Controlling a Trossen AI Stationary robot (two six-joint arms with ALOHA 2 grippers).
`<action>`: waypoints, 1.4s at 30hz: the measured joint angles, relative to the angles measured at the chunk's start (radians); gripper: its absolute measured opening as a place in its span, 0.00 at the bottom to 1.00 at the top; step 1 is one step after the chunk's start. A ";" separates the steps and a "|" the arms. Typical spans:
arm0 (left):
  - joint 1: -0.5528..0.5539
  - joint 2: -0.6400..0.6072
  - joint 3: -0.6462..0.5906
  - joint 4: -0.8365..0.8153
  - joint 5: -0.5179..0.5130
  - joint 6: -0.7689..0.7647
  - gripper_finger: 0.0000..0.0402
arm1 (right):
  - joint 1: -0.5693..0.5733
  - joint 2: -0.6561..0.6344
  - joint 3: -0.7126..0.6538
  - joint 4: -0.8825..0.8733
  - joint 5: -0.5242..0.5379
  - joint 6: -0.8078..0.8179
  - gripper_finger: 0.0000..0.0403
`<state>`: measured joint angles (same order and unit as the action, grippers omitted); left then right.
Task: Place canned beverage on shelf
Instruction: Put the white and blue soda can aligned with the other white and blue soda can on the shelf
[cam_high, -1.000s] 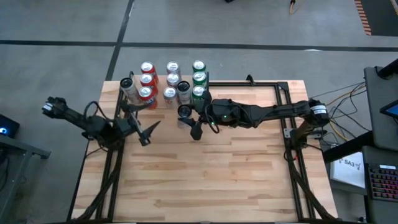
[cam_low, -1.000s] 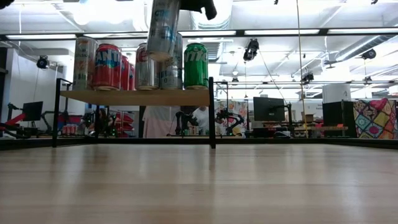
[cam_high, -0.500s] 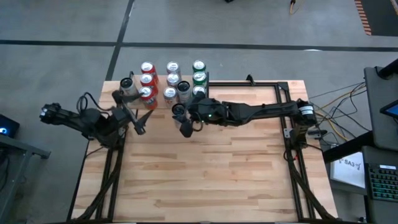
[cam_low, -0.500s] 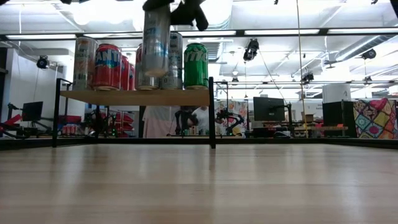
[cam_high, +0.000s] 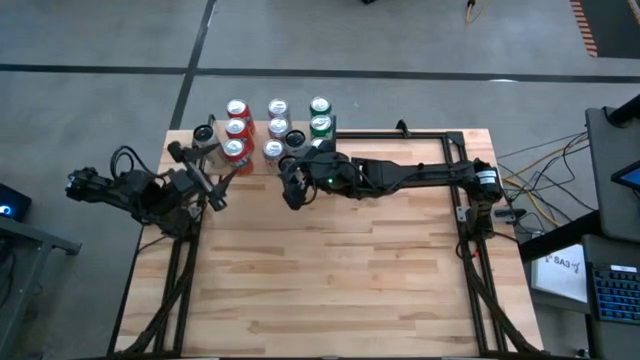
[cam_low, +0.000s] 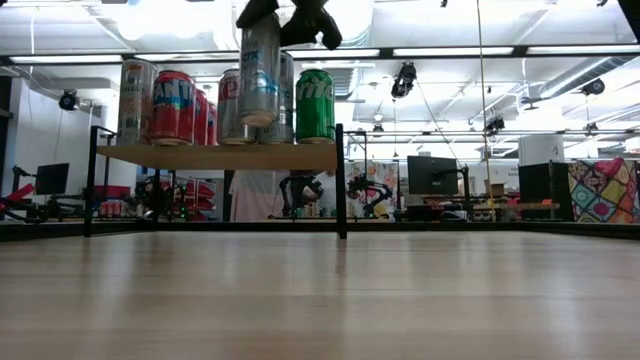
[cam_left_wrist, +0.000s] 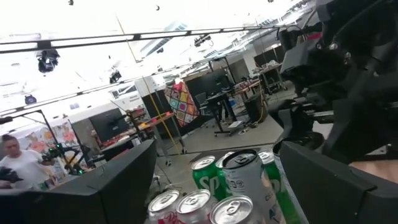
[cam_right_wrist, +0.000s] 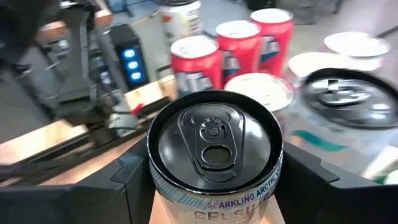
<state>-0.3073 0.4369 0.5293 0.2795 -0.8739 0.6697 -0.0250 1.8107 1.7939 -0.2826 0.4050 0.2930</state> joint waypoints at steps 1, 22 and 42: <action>0.000 -0.003 0.000 -0.002 -0.001 0.001 0.81 | -0.001 0.000 0.000 -0.004 0.019 0.004 0.59; 0.000 0.008 -0.001 -0.011 -0.006 0.047 0.82 | -0.023 0.000 -0.012 -0.016 0.084 0.022 0.59; 0.001 0.105 -0.003 -0.010 -0.006 0.062 0.81 | -0.033 0.001 -0.018 0.015 0.146 0.003 0.59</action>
<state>-0.3065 0.5423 0.5266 0.2691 -0.8801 0.7316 -0.0578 1.8118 1.7754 -0.2676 0.5507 0.2962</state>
